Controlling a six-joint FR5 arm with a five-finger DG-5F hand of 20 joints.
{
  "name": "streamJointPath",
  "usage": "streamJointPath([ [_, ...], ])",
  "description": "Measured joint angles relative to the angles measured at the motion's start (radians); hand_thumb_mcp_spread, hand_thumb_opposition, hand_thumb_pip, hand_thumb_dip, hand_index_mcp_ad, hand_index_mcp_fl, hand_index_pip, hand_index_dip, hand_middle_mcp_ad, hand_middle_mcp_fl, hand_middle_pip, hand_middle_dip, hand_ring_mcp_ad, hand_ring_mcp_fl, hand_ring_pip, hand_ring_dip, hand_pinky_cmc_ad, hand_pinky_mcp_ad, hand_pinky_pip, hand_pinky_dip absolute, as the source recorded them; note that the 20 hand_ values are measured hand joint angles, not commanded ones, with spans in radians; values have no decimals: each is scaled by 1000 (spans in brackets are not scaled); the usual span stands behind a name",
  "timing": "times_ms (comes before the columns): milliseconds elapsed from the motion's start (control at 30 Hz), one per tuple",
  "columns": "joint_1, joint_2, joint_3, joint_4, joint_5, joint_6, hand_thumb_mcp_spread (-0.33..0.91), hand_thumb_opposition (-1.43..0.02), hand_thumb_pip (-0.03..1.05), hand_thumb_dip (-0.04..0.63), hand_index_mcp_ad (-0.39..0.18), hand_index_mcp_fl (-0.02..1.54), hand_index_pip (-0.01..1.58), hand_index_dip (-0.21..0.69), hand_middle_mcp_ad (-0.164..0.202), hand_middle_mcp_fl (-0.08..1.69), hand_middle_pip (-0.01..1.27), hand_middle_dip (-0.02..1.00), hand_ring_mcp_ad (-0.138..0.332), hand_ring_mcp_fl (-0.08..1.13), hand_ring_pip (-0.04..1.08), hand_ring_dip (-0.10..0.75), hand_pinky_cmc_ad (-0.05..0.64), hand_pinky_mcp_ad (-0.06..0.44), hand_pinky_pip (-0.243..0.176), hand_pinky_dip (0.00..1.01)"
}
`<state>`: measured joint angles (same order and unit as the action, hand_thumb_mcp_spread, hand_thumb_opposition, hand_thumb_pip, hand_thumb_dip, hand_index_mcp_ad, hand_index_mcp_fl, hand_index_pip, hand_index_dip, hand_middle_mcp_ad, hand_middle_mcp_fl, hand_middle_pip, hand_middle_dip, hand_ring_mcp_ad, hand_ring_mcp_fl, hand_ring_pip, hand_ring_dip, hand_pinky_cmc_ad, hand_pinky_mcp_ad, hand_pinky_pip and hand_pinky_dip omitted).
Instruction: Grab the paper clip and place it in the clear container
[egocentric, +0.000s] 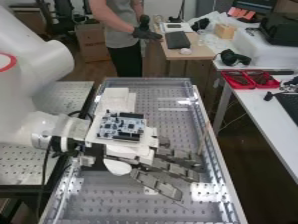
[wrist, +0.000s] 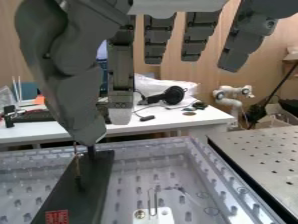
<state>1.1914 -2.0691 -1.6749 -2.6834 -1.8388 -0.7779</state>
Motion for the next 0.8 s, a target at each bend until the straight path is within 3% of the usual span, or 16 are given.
streamJointPath([
  [233, -24, -42, 22, 25, -40, -19, 431, -819, 607, 253, -168, 188, 1443, 122, -14, 5, 126, 155, 110, 0, 87, 82, 344, 265, -44, 182],
  [333, -33, -61, 35, 30, -52, -21, 431, -819, 607, 253, -168, 188, 1461, 124, -14, 2, 124, 155, 110, 0, 89, 84, 344, 265, -26, 185],
  [800, -65, -125, 86, 20, -109, -42, 449, -822, 592, 253, -178, 188, 1470, 122, -14, 26, 124, 159, 112, 0, 86, 84, 340, 265, -26, 182],
])
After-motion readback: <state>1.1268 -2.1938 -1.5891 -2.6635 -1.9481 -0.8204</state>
